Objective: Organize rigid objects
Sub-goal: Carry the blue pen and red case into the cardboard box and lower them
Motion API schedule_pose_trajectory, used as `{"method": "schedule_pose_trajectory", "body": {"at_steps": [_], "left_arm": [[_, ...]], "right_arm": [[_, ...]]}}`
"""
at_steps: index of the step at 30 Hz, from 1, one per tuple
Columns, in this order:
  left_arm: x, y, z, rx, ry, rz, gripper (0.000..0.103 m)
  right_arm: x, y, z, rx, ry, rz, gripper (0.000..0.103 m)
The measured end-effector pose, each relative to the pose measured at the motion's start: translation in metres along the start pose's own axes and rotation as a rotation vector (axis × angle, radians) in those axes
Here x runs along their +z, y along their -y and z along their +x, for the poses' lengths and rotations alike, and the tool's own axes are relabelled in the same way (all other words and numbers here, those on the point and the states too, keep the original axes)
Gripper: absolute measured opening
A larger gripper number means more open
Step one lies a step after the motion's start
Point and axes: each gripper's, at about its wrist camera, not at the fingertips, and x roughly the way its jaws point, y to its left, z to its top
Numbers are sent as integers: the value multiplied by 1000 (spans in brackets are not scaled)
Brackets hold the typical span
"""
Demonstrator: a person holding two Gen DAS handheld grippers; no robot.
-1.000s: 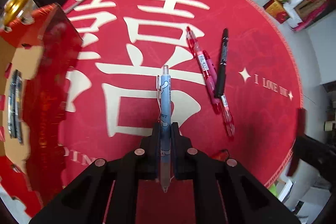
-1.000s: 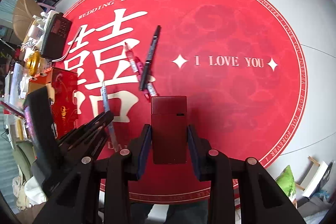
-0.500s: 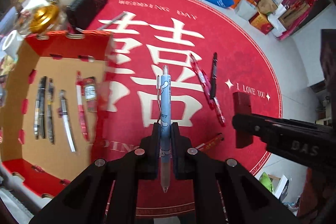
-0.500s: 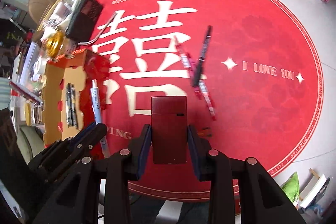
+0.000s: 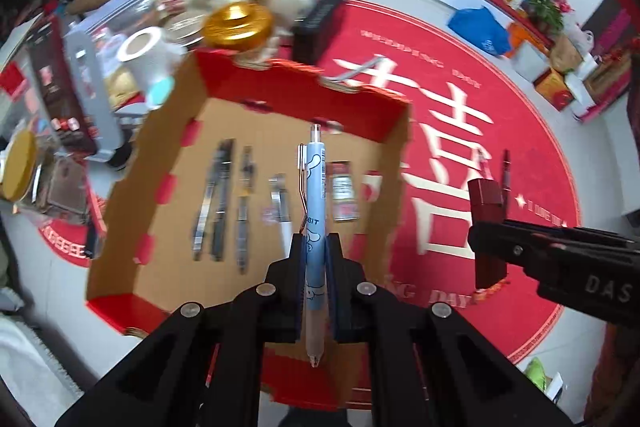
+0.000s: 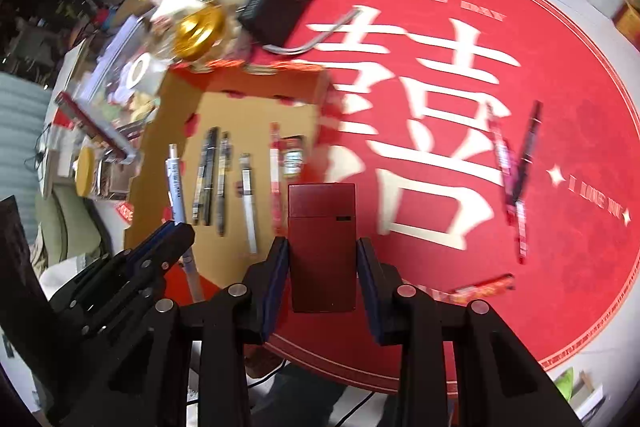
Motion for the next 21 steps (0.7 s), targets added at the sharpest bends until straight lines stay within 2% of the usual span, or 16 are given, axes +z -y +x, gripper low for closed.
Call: {"method": "schedule_pose_trajectory", "body": {"at_steps": [9, 21], "left_arm": [[1, -45, 10, 51, -11, -45, 10], [2, -58, 25, 56, -36, -50, 10]], "right_arm": [[8, -58, 23, 15, -13, -85, 36], [14, -68, 36, -24, -18, -102, 36]]}}
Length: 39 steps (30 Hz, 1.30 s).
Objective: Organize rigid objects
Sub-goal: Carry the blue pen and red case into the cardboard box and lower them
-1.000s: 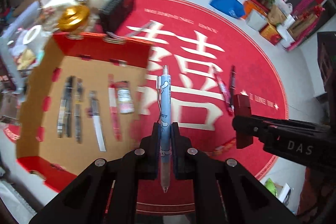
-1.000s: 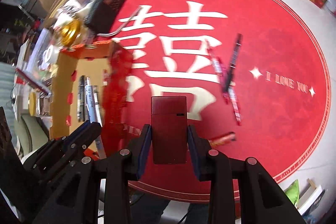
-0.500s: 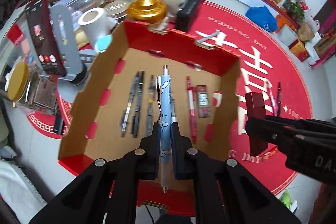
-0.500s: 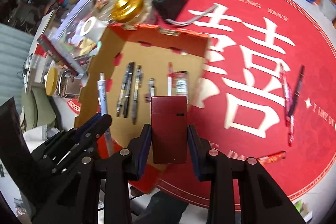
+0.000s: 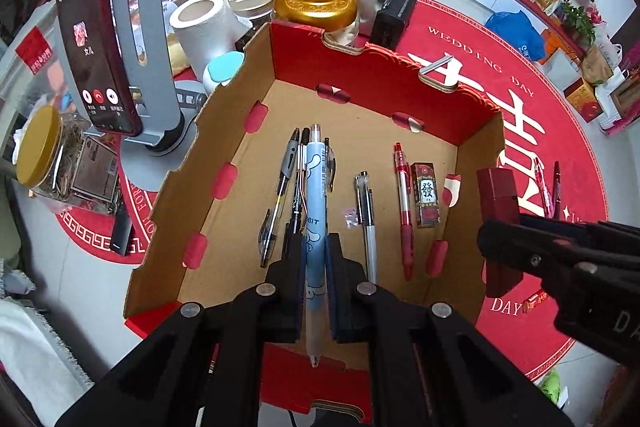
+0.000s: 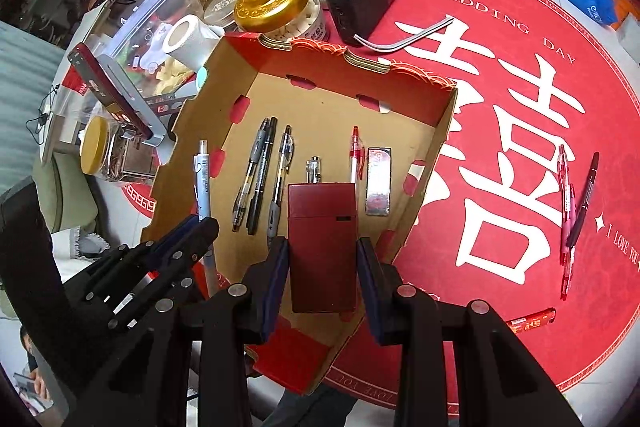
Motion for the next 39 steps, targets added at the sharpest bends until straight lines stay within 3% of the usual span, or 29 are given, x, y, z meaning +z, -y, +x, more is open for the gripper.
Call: {"method": "schedule_pose_trajectory", "body": {"at_steps": [39], "left_arm": [[4, -5, 12, 10, -27, 3, 10]], "right_arm": [[10, -6, 16, -34, -2, -40, 36]]}}
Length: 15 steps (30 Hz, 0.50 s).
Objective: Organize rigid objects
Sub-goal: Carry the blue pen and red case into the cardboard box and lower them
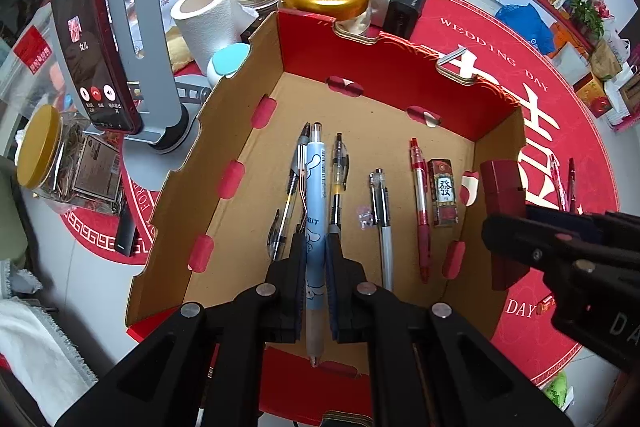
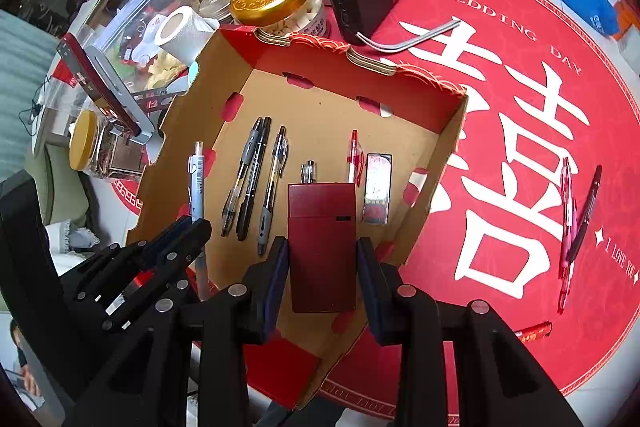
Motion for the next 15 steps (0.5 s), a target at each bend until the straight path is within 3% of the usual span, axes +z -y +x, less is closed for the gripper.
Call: {"method": "schedule_pose_trajectory", "body": {"at_steps": [15], "left_arm": [[6, -3, 6, -2, 1, 2, 10]], "right_arm": [[8, -7, 10, -27, -6, -43, 36]]}}
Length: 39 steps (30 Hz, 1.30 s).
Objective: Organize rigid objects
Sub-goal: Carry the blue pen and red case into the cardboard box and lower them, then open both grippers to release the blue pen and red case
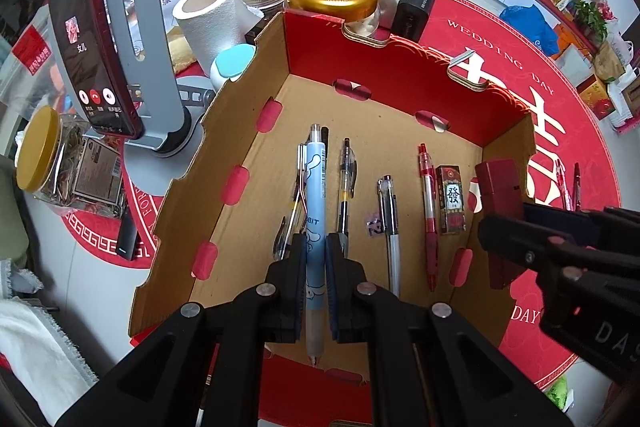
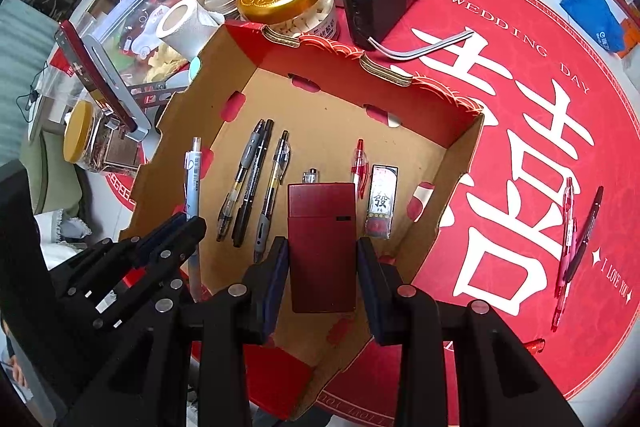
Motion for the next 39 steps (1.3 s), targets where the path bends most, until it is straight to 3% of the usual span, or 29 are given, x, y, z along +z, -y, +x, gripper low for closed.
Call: {"method": "schedule_pose_trajectory", "body": {"at_steps": [26, 36, 38, 39], "left_arm": [[16, -2, 26, -11, -27, -7, 10], [24, 8, 52, -20, -48, 14, 11], [23, 9, 58, -19, -58, 21, 33], [22, 8, 59, -13, -56, 19, 60]], "right_arm": [[16, 11, 29, -58, -30, -11, 36], [18, 16, 52, -96, -57, -2, 36], [18, 19, 52, -87, -49, 12, 41], [18, 20, 49, -98, -35, 18, 44]]}}
